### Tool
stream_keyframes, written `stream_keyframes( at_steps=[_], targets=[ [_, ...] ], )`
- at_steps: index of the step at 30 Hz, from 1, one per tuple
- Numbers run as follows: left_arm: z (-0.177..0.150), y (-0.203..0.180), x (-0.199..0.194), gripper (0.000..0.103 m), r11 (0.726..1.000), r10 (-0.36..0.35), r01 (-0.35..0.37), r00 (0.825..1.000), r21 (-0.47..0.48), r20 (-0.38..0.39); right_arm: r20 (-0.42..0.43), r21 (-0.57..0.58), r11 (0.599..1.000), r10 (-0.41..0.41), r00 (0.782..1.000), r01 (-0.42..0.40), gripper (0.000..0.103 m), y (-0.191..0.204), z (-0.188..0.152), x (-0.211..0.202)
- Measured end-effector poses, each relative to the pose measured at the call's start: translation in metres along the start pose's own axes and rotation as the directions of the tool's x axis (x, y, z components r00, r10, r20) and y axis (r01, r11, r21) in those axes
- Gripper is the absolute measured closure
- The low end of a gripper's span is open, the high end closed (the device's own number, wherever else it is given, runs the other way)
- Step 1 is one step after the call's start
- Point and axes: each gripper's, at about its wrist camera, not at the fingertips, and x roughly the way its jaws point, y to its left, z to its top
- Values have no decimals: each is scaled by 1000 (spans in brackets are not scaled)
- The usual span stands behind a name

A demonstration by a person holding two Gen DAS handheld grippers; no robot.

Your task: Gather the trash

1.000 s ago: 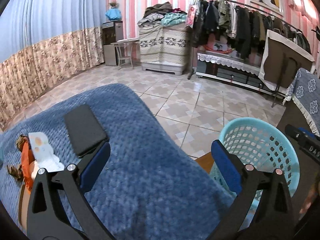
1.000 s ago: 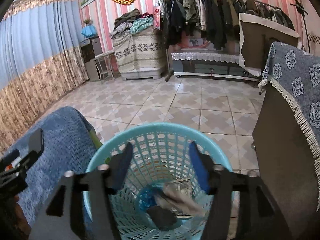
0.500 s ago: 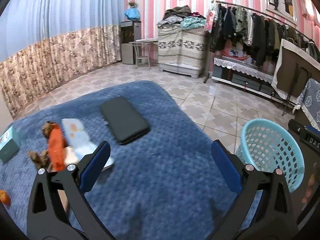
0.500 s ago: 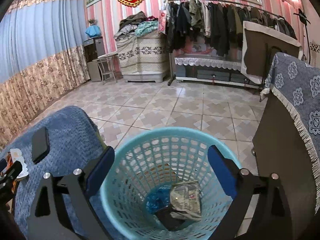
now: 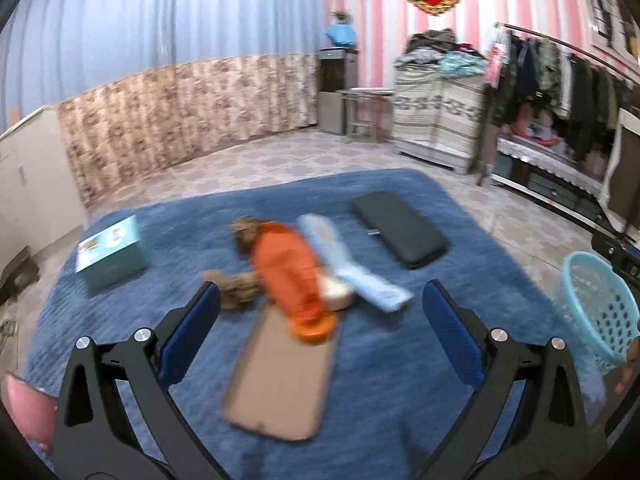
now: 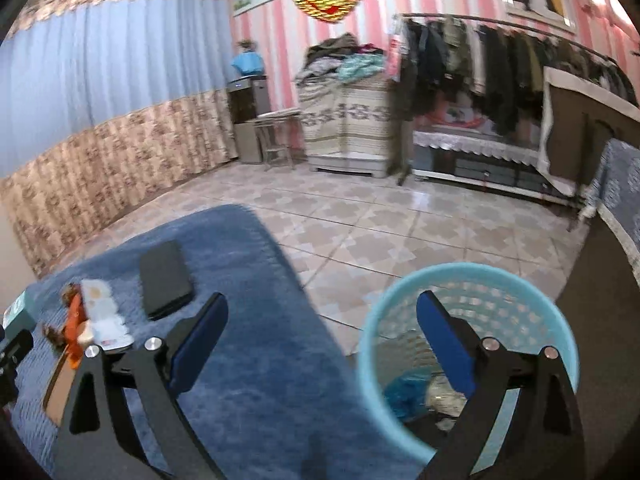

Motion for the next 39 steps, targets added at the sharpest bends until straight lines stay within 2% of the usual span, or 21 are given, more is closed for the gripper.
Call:
stream_keyframes(
  at_steps=[7,14,20,22,24,30,32,34,37,39],
  targets=[
    [-23,85,4,6,989,128,-131,990,-63,-49,-8,-110,990,84,996,-85,10,61,-11,-1],
    [-45,141,9,6,973,180,-192,978,-125,-104,-58,-166,976,130,990,-138,10,91,-28,1],
    [-54,159,16,6,968,158,-179,979,-175,-129,-101,-183,964,177,979,-193,10,112,-36,12],
    [-57,158,17,6,969,161,-182,978,-167,-130,-107,-186,961,187,976,-205,10,117,-37,15],
    [-60,155,20,6,970,171,-191,976,-152,-134,-153,-205,946,223,963,-251,10,135,-45,29],
    [-63,157,26,6,969,175,-195,974,-150,-142,-191,-295,914,227,955,-277,11,172,-59,48],
    [-64,159,30,6,968,176,-198,974,-152,-146,-195,-320,905,226,955,-279,19,179,-61,50],
    [-65,162,33,6,968,171,-195,973,-160,-153,-225,-370,884,213,951,-286,34,193,-65,61],
    [-65,166,37,6,966,169,-195,973,-172,-158,-262,-373,874,224,939,-312,54,200,-67,71],
    [-63,168,40,6,965,168,-196,972,-175,-162,-265,-375,865,245,933,-334,63,203,-65,73]
  ],
)
